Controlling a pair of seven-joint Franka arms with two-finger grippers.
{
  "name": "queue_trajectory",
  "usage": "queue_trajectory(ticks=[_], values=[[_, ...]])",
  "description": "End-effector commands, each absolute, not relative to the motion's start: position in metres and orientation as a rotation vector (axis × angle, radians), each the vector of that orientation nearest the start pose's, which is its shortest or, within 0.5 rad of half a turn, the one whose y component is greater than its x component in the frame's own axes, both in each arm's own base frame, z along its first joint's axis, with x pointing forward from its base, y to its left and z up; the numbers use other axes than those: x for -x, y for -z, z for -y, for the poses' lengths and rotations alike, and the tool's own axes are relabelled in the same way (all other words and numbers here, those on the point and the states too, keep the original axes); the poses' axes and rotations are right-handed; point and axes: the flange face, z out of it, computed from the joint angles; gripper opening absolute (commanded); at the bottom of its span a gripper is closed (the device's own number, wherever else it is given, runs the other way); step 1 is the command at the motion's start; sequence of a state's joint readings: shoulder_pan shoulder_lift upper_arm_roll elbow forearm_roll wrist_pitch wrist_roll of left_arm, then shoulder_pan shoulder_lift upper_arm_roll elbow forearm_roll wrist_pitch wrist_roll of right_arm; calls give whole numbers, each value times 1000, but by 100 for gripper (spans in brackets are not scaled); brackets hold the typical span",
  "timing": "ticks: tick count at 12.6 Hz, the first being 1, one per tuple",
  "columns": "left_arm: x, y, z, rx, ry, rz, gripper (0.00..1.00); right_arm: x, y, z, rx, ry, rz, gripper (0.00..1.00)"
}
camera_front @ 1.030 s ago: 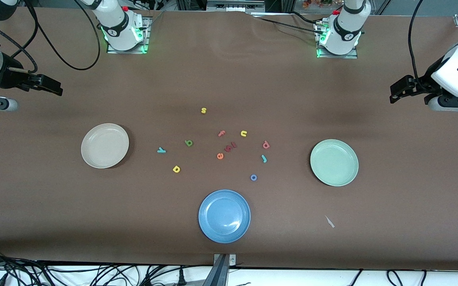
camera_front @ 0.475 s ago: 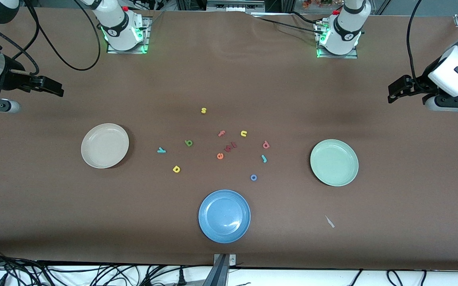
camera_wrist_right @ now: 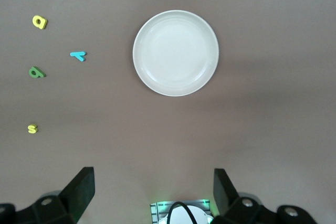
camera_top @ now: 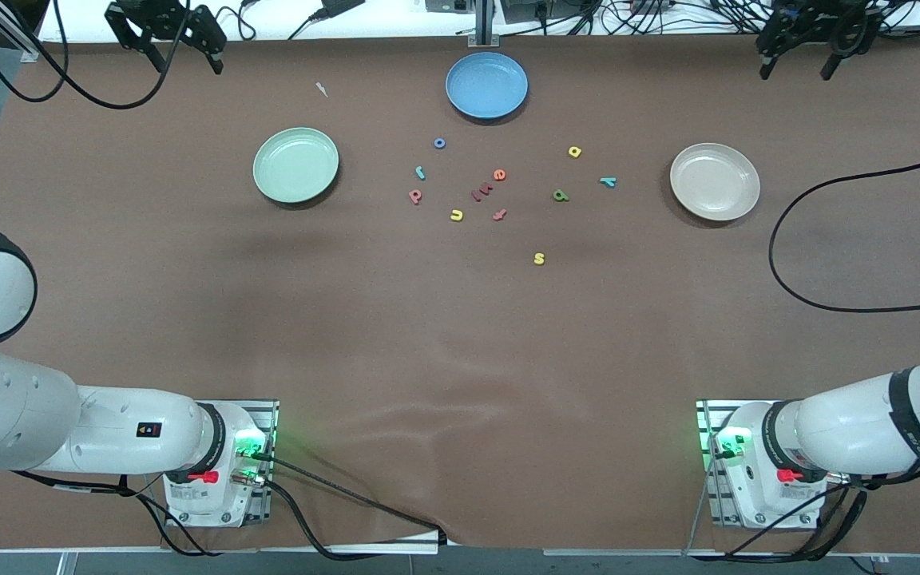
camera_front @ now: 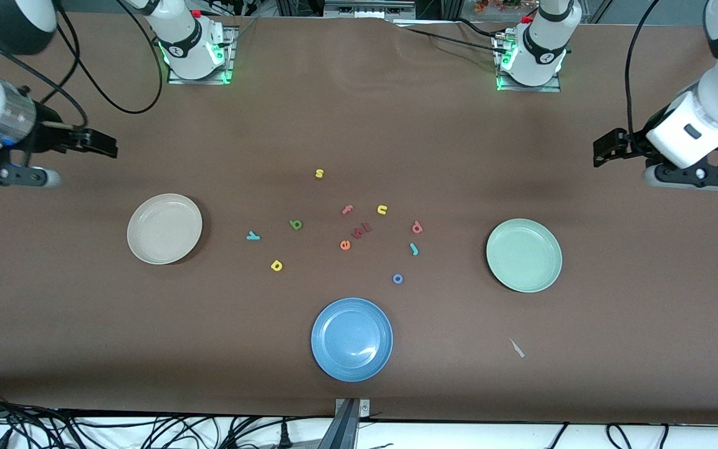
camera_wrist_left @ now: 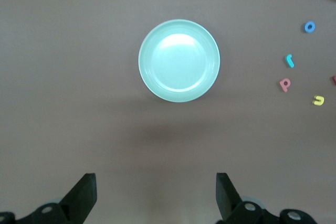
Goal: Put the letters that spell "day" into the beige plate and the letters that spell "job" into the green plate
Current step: 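Reach the right gripper to the cyan y while the left gripper reaches the red p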
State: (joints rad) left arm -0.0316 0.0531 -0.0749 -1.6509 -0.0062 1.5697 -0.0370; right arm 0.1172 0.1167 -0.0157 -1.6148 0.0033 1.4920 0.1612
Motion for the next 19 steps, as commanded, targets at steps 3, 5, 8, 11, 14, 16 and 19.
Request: queue_trajectory(ticks=[3,5,8,11,14,16,19], values=[[-566,-540,99,3138,-279,-100,100,-609,-448,-92,2975,-482,-95,100],[-572,-529,120,3175,-267,2,100,-621,-411,-110,2989,-475,-64,100],[-576,-508,168,3165,-247,132,100,-630,-353,-161,3055,-387,55,100],[-584,-483,196,3147,-234,320,100,-625,-309,-218,3100,-294,250,100],[-585,-450,242,3126,-221,475,100,-619,-282,-245,3118,-230,511,100],[-577,-421,283,3090,-239,544,100,-616,-260,-245,3077,-166,673,100],[-592,-375,293,3087,-223,671,100,-603,-235,-241,2997,-133,946,100]])
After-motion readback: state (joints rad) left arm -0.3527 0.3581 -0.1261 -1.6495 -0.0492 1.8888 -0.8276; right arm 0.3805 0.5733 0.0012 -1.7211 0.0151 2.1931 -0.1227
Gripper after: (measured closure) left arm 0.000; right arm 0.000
